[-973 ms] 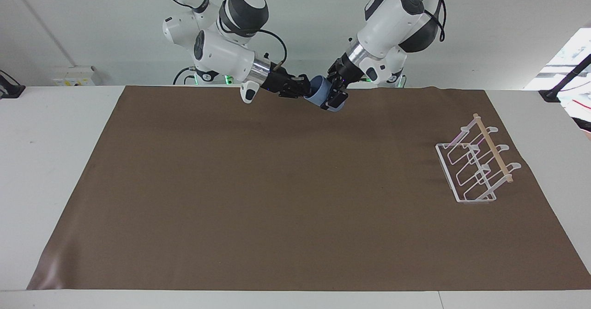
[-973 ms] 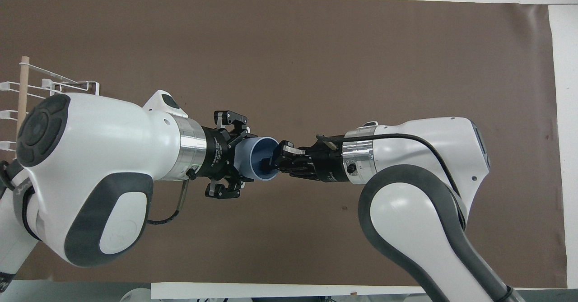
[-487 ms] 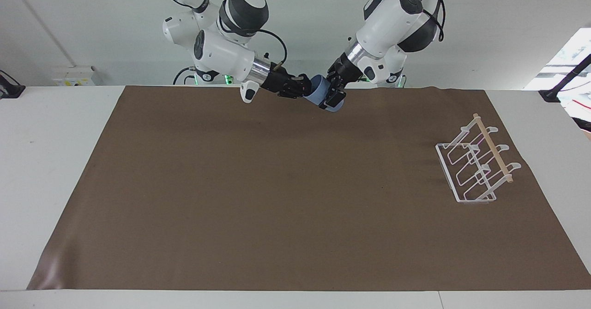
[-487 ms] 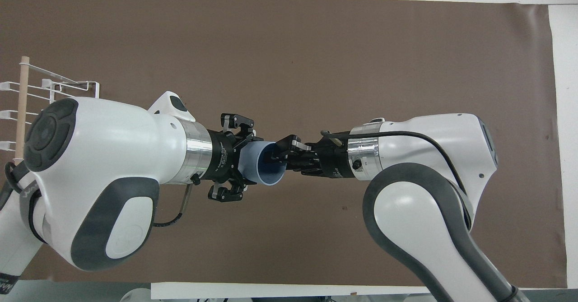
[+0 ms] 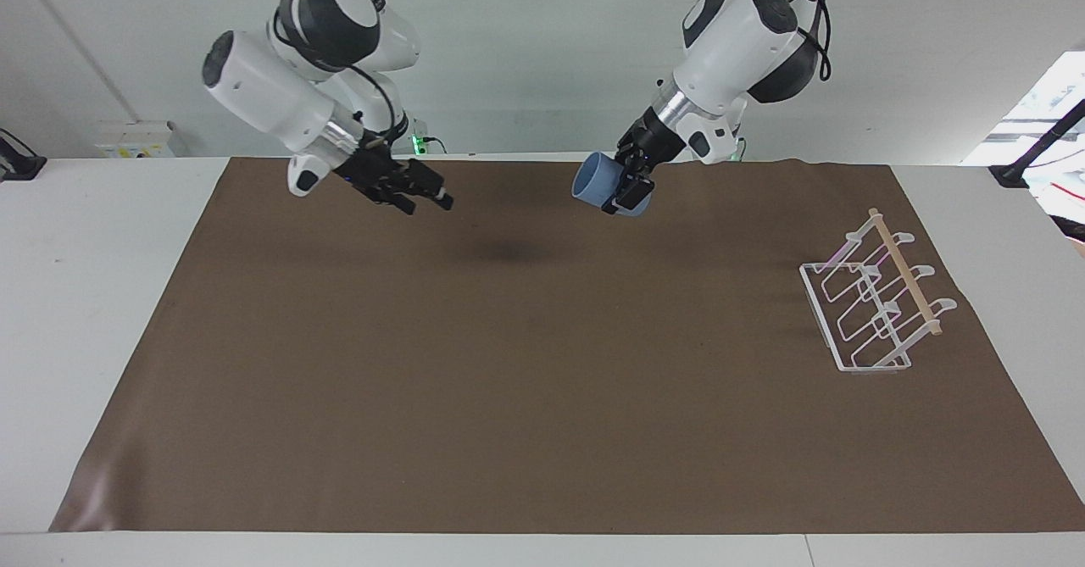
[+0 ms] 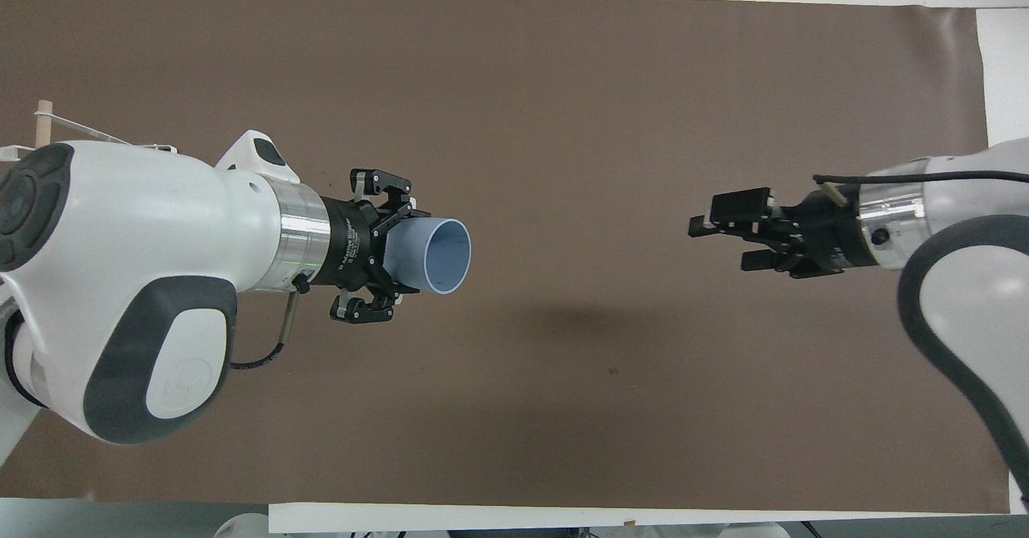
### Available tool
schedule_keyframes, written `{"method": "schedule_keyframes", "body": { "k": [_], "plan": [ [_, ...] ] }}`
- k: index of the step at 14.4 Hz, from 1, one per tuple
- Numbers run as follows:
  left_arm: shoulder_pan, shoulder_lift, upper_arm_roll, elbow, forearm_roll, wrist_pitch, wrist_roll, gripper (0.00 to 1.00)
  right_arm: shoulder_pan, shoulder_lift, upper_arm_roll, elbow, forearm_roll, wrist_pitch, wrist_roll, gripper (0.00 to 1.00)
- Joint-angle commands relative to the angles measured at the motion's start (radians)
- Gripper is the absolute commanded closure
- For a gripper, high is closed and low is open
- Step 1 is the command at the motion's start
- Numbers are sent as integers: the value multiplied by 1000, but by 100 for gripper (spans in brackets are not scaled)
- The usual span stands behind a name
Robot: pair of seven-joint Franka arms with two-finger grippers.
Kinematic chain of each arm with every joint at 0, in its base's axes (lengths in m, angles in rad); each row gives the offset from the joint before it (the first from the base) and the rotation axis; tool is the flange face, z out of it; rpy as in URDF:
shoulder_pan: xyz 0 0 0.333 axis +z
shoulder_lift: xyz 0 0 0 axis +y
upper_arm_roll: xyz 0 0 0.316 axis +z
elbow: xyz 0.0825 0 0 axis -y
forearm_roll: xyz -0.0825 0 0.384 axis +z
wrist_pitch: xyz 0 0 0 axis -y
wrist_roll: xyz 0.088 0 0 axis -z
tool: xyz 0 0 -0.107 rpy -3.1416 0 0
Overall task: Hang cup on cup holder
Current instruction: 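Grasp the cup with the left gripper while the right gripper releases, then carry the cup with the left gripper toward the wire rack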
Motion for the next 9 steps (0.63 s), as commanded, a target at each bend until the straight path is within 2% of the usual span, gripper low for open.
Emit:
{"method": "schedule_keyframes", "body": {
  "k": [1,4,5,7,9],
  "plan": [
    [37,2,-1,44,164,-89,28,100,-87,-3,18,62,-217,-75,-91,1],
    [70,22,2,83,384,-185,127,100,-186,17,15,125,-352,-114,-235,1],
    [93,22,2,83,454,-213,172,100,-187,31,15,169,-413,-147,-251,1],
    [97,19,2,69,650,-229,230,100,-162,68,28,305,-587,-264,-254,1],
    [89,36,1,69,912,-255,280,100,-157,109,26,452,-621,-406,-261,1]
  ]
}}
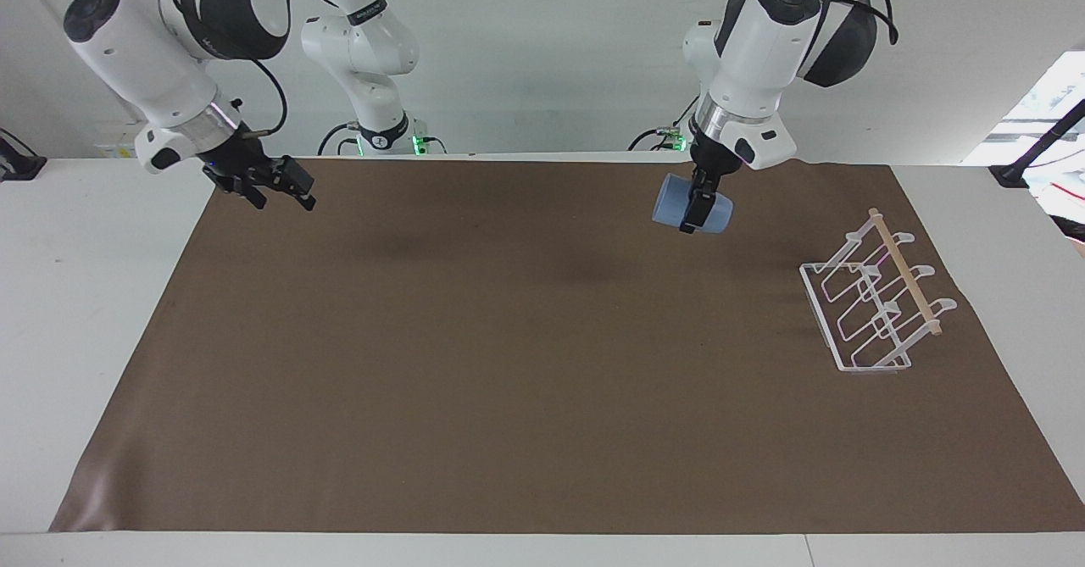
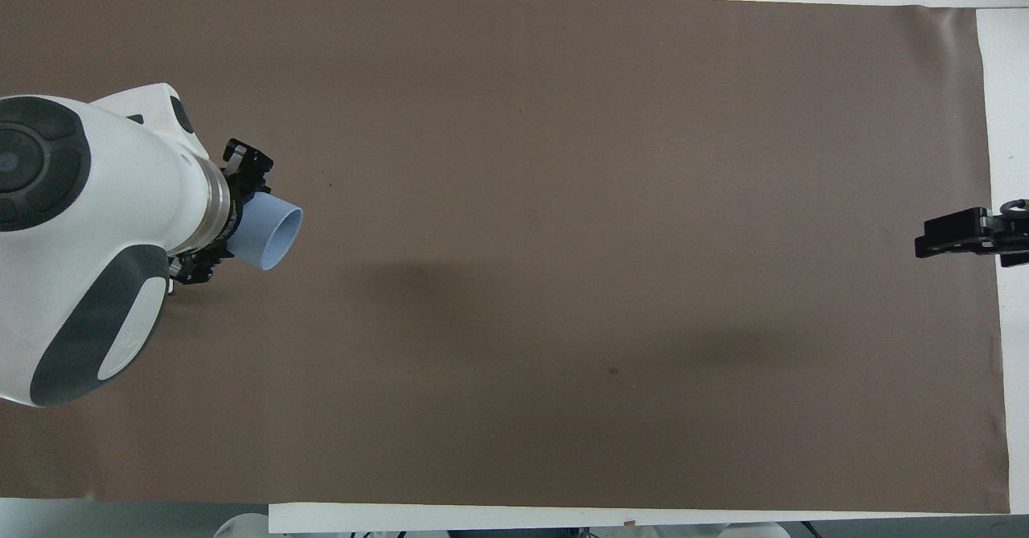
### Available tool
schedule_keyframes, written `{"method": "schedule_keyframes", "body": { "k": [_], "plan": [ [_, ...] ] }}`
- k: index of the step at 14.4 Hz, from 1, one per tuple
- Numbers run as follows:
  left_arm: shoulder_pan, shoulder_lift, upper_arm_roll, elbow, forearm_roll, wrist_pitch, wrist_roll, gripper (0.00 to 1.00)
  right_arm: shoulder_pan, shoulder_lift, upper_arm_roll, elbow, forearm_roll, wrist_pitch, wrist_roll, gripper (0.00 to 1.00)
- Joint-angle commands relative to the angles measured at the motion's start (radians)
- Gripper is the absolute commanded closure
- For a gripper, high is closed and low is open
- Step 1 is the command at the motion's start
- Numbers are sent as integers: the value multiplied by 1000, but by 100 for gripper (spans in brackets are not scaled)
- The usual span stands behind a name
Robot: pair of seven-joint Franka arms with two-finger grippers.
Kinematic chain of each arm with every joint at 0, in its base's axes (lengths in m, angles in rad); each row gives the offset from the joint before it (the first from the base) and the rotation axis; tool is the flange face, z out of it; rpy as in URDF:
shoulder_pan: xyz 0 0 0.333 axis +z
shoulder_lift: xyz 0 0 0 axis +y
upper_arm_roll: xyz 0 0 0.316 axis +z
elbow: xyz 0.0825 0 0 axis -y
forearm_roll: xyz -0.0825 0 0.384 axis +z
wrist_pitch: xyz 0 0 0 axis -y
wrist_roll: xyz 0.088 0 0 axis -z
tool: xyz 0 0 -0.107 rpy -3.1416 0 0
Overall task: Hang cup on cup holder
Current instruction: 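Carry the cup with the left gripper toward the wire rack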
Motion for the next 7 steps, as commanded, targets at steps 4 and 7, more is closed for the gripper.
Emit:
{"method": "schedule_keyframes", "body": {
  "k": [4,7],
  "plan": [
    [-7,126,-8,16,571,-13,16,100,14,74,9,261,-74,-254,-63,1],
    [4,184,-8,20,888,-17,-132,100,32,77,16,269,-63,-251,-56,1]
  ]
}}
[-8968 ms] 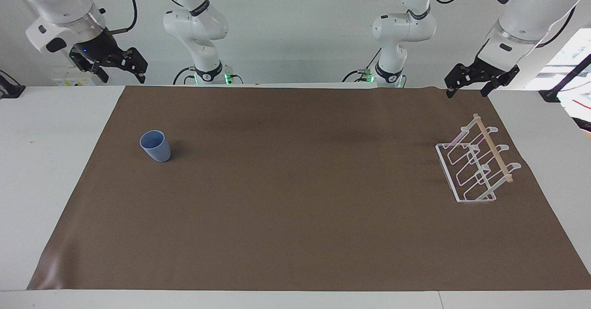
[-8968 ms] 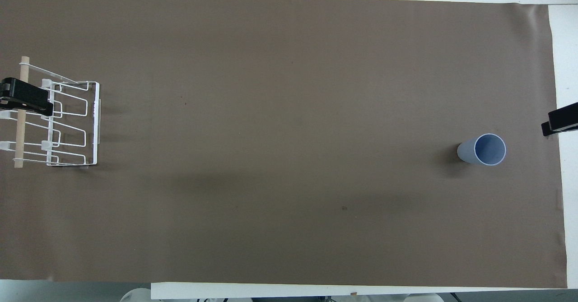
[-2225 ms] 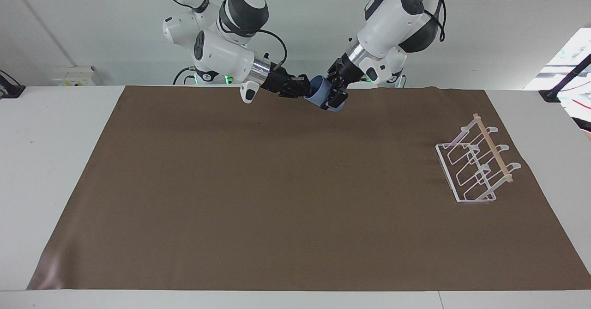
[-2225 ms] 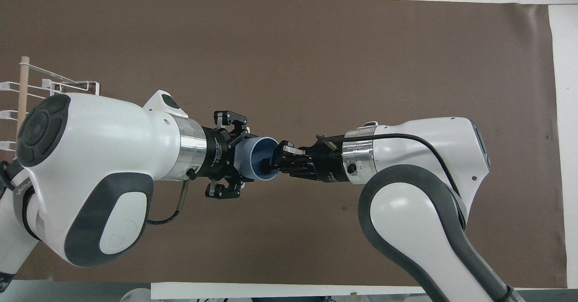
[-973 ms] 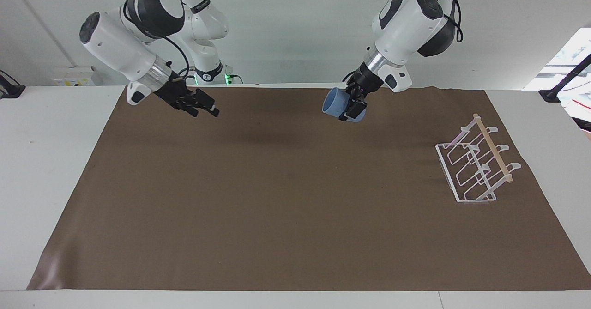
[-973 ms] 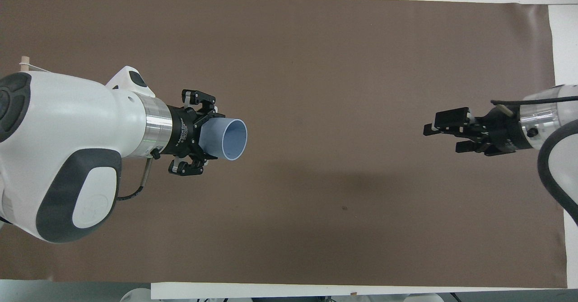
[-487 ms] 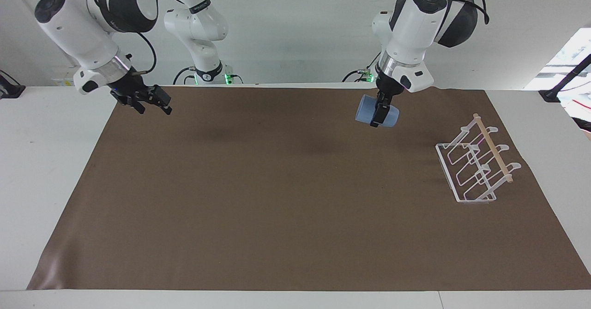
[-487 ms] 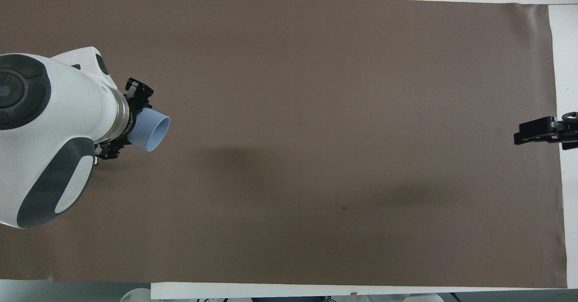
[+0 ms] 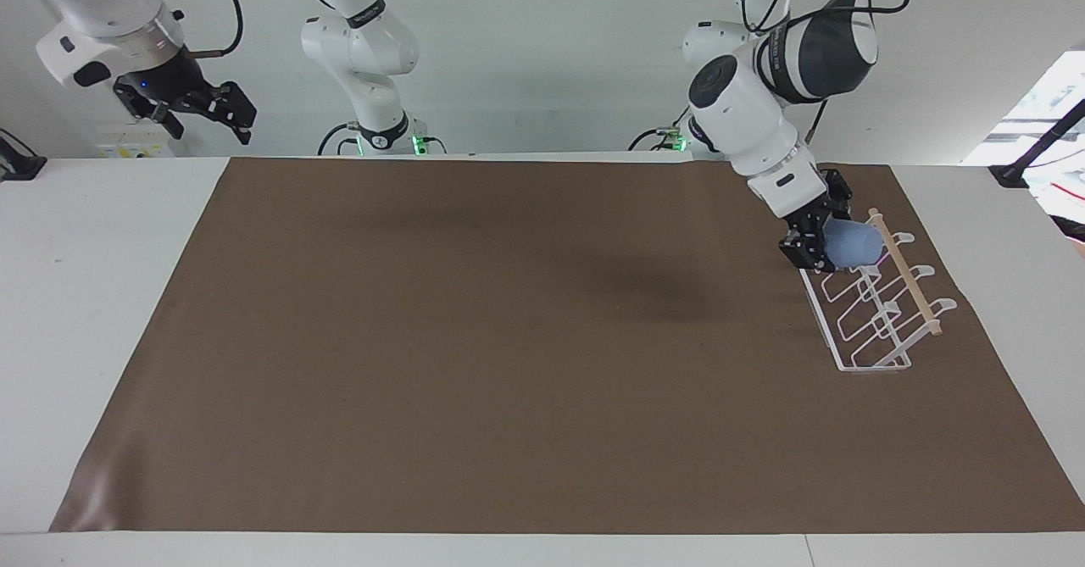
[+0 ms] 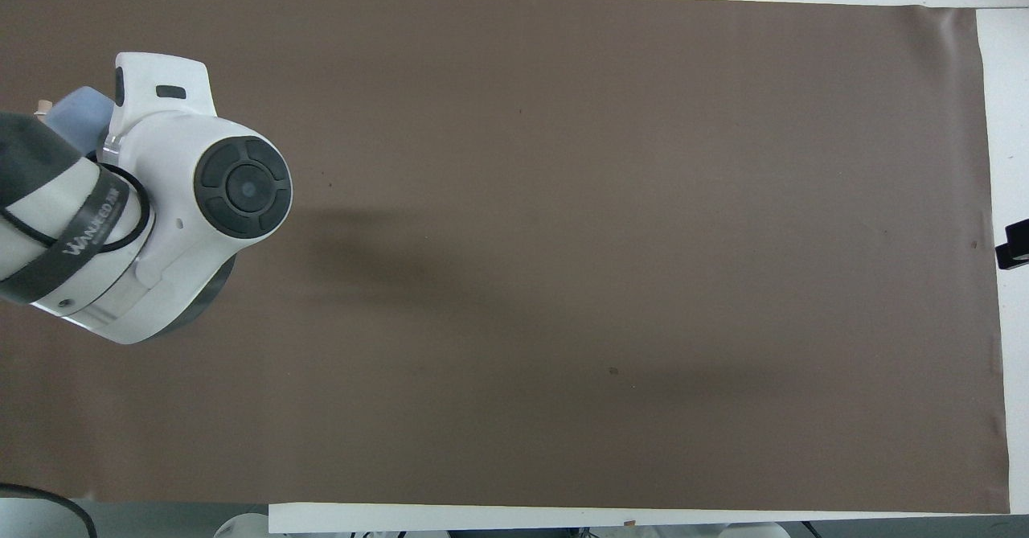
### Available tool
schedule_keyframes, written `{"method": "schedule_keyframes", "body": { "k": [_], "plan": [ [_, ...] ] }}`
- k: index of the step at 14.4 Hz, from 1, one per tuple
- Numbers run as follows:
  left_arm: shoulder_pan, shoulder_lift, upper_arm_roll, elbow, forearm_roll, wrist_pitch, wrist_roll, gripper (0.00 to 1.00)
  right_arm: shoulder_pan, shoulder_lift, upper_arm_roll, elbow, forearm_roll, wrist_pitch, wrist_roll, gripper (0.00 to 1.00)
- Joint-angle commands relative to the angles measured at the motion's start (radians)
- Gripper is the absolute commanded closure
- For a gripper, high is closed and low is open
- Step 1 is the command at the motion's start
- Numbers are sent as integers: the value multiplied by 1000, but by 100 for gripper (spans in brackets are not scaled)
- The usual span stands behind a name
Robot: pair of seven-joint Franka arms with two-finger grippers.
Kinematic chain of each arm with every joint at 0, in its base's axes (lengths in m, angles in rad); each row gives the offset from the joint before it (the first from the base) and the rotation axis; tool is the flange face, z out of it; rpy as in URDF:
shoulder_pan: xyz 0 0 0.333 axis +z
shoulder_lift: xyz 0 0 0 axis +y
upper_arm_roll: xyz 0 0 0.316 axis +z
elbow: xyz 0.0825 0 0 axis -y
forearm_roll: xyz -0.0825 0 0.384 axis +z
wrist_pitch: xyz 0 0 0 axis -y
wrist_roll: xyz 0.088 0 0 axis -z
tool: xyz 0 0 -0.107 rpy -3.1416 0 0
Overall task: Hang cup on cup holder
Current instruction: 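Carry the cup with the left gripper toward the wire rack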
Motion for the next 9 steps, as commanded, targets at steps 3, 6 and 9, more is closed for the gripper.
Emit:
{"method": "schedule_keyframes", "body": {
  "k": [3,6,9],
  "plan": [
    [23,105,0,15,327,-18,-204,100,45,33,7,37,-7,-2,-12,1],
    [35,153,0,10,405,-40,-353,100,141,45,-82,37,-11,27,0,1],
    [74,203,0,-16,500,-96,-463,100,187,27,-161,17,-2,32,-2,1]
  ]
}}
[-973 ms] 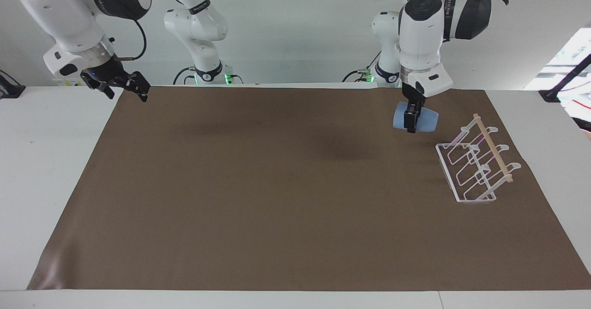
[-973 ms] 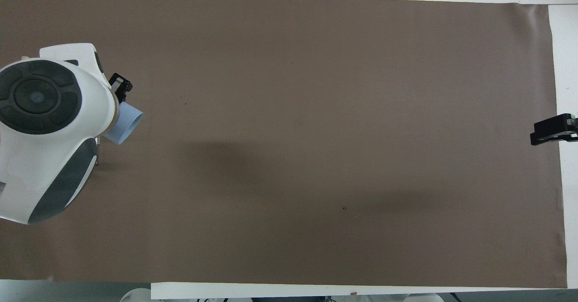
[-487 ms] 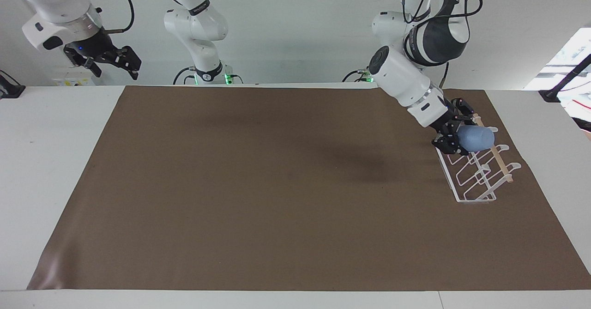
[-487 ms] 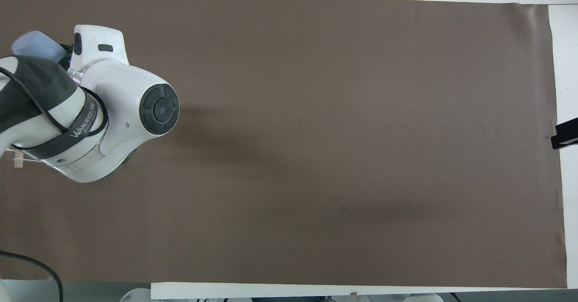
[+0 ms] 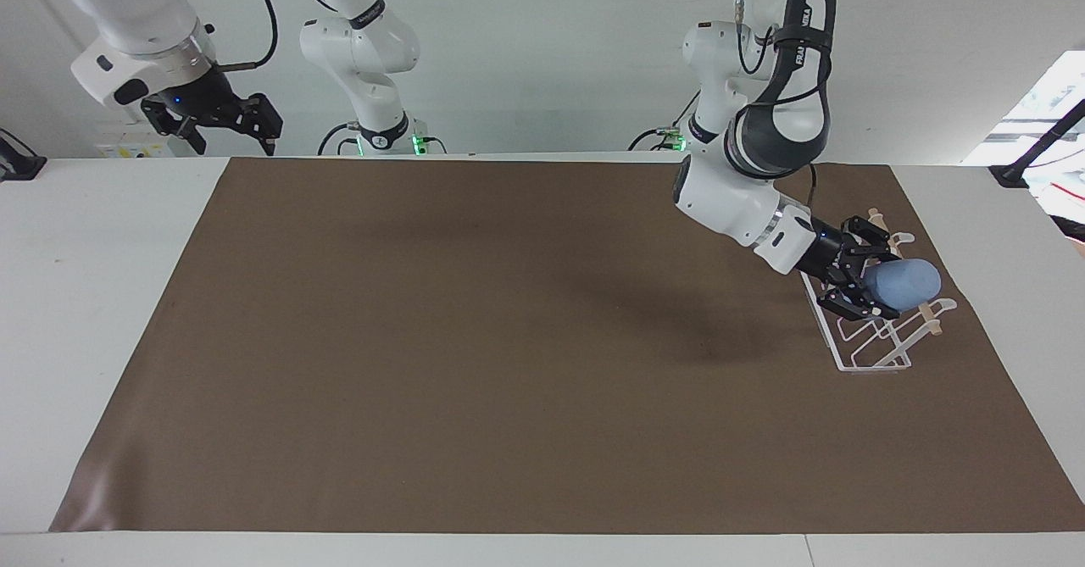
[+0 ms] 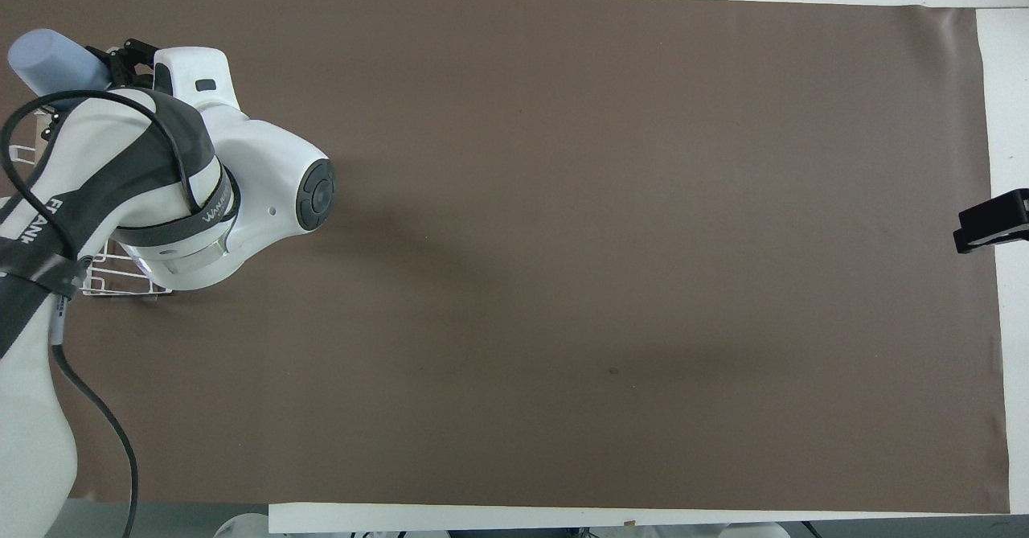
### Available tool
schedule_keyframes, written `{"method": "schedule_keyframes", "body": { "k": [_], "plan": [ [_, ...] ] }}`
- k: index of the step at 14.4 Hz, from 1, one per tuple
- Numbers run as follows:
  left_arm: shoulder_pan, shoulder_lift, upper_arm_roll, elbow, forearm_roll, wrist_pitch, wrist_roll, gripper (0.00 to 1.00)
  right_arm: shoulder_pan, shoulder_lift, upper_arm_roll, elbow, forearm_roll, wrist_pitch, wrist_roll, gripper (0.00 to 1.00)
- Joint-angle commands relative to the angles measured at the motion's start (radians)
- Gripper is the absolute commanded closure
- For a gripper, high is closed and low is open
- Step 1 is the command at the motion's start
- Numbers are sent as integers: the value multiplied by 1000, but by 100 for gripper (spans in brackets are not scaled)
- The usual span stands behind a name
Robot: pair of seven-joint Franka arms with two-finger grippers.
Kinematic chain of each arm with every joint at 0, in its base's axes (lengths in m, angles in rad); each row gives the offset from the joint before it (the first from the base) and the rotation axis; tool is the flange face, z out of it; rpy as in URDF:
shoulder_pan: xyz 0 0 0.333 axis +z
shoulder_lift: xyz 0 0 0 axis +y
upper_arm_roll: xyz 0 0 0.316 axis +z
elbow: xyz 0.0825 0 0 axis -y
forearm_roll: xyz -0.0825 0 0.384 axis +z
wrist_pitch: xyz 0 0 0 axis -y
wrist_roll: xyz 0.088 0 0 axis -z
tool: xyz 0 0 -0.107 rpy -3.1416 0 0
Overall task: Hang cup on cup holder
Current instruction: 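Carry the cup with the left gripper toward the wire rack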
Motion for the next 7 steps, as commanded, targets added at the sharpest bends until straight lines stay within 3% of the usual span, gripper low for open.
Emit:
{"method": "schedule_keyframes", "body": {
  "k": [1,7],
  "plan": [
    [33,29,-7,-25,56,-42,-81,100,25,-6,-30,-9,-2,-4,-3,1],
    [52,23,-7,-125,57,-79,-154,100,25,-16,-28,-17,-2,-34,-6,1]
  ]
}}
